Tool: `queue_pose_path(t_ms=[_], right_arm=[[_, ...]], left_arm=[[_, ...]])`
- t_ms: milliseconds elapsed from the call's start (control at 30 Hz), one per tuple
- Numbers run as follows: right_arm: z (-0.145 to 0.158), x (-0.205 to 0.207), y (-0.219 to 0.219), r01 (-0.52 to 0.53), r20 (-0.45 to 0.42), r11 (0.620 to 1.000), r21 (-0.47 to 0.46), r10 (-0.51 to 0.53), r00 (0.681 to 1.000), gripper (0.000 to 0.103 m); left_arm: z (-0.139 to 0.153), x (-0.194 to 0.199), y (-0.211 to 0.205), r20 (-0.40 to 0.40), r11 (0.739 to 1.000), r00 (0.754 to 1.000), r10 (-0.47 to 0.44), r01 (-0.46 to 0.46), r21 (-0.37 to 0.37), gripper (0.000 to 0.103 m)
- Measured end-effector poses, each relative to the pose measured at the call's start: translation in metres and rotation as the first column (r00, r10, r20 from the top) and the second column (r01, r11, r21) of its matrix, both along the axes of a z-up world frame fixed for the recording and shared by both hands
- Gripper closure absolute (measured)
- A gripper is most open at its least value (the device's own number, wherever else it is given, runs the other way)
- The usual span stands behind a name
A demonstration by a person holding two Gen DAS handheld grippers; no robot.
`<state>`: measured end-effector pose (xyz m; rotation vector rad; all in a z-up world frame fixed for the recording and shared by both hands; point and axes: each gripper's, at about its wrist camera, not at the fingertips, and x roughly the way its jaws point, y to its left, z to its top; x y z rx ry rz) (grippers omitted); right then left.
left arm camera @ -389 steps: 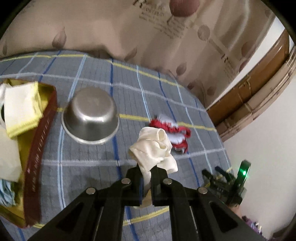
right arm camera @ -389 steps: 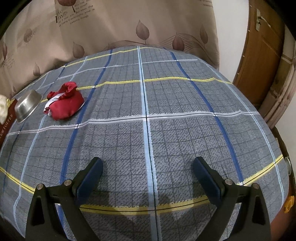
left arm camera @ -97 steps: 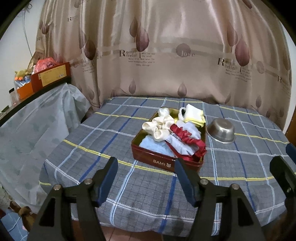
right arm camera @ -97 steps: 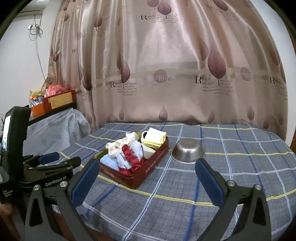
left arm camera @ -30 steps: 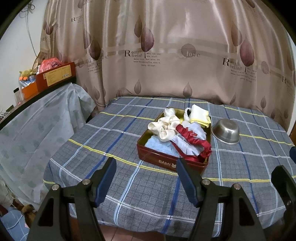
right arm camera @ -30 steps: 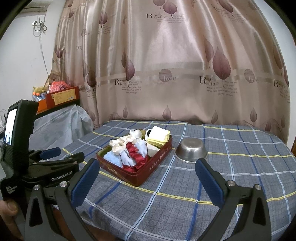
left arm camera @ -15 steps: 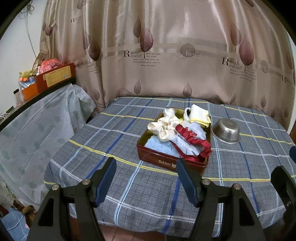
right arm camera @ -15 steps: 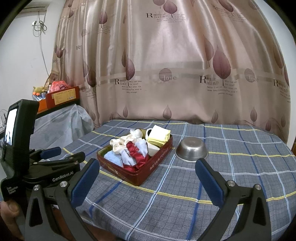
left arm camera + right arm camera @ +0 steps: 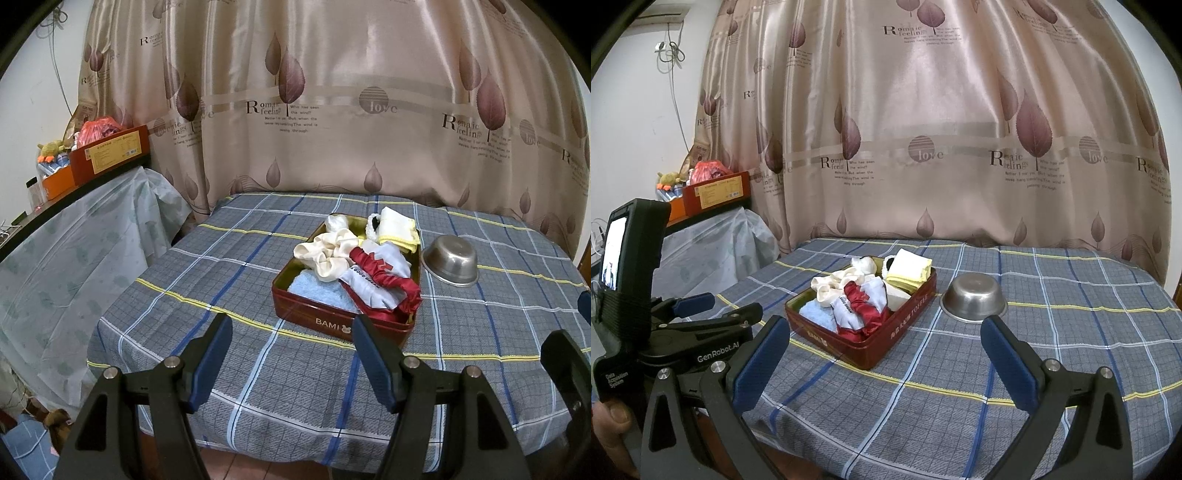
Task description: Organize soft objects
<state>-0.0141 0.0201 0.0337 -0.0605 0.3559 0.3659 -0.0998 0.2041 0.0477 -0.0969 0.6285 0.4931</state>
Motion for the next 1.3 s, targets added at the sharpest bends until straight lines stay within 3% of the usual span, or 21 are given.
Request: queue_pose_path(t_ms=[1300], right_arm=[[0.0017,0.0001,0.0016,-0.001,-0.005,1.000,0.001,0.001,1.000,0.000]], left_arm=[[-0.0021,-0.0014,0.0028,-0.011,1.000,1.000,0.003,-0.003,-0.003,0.034]])
